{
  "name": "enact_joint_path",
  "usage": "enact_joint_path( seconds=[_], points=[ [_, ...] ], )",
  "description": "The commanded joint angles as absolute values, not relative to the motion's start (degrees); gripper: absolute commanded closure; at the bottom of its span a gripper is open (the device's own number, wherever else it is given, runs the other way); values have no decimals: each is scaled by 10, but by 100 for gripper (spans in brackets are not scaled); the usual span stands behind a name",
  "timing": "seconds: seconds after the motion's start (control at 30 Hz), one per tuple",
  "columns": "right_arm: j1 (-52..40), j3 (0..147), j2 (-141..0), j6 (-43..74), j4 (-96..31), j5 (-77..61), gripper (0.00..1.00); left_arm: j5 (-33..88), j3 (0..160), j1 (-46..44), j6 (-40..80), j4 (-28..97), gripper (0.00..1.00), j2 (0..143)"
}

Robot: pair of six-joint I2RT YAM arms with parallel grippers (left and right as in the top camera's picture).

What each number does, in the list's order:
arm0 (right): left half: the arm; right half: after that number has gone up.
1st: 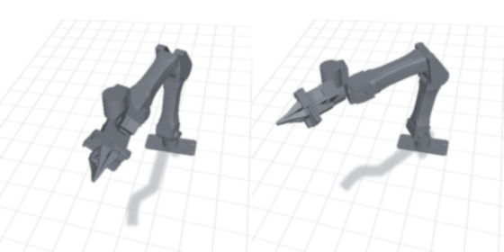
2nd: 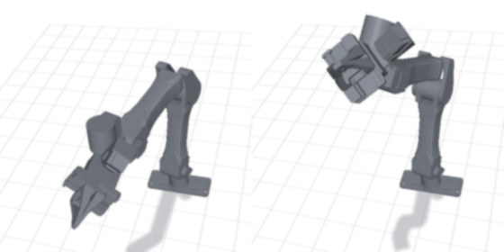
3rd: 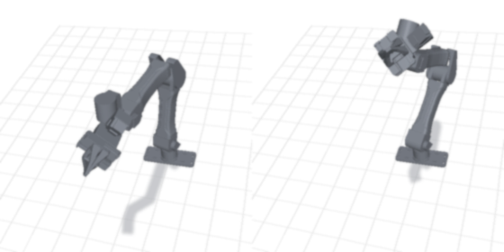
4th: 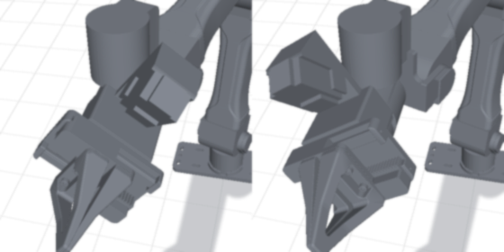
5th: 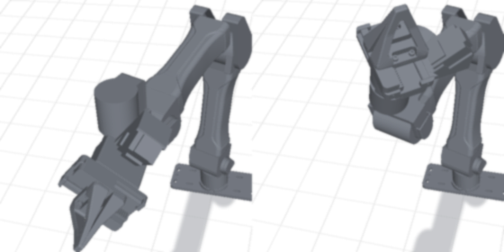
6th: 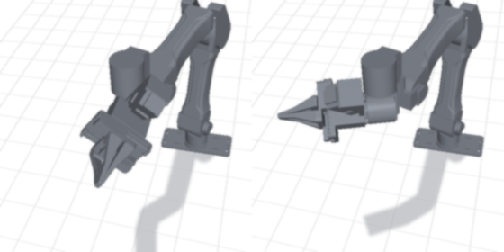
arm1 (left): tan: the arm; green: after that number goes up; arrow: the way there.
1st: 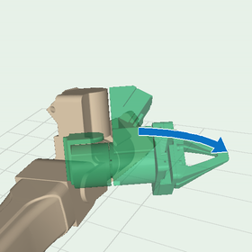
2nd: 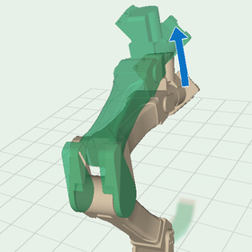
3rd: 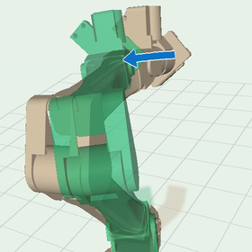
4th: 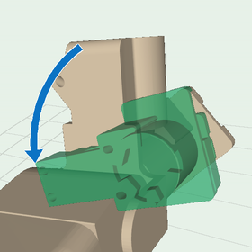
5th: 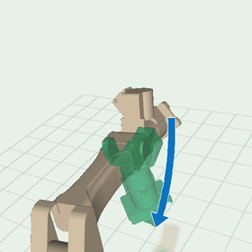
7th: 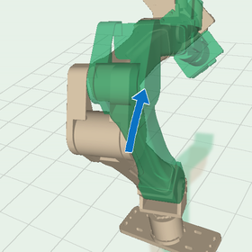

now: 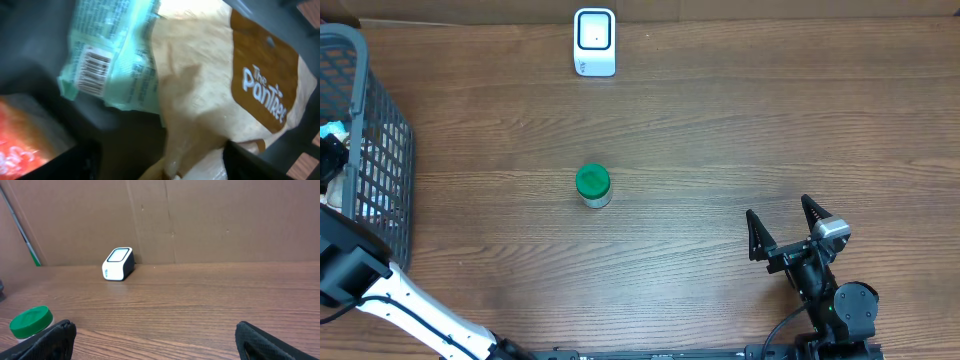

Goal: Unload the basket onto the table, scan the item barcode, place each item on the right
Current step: 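Return the left gripper to the basket and grasp the Pantree bag, then lift the Pantree bag out and lower it beside the jar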

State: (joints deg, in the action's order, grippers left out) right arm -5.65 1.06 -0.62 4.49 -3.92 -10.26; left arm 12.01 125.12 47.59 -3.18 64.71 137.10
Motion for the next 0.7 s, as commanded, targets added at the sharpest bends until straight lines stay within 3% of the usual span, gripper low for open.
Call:
enact_joint_path(
  seconds=[0.0,0.13,0.3,0.67],
  points=[
    [-54,4,-2,46,-36,-104,0,121,1253,462,-43,651,32,1386],
    [-54,4,-2,46,-36,-104,0,121,1253,455,-36,660,50,1386],
    [-54,4,-2,46,-36,-104,0,120,1253,445,-36,673,93,1386],
    [-54,4,-2,46,-36,-104,0,121,1422,457,41,781,96,1318]
  ],
)
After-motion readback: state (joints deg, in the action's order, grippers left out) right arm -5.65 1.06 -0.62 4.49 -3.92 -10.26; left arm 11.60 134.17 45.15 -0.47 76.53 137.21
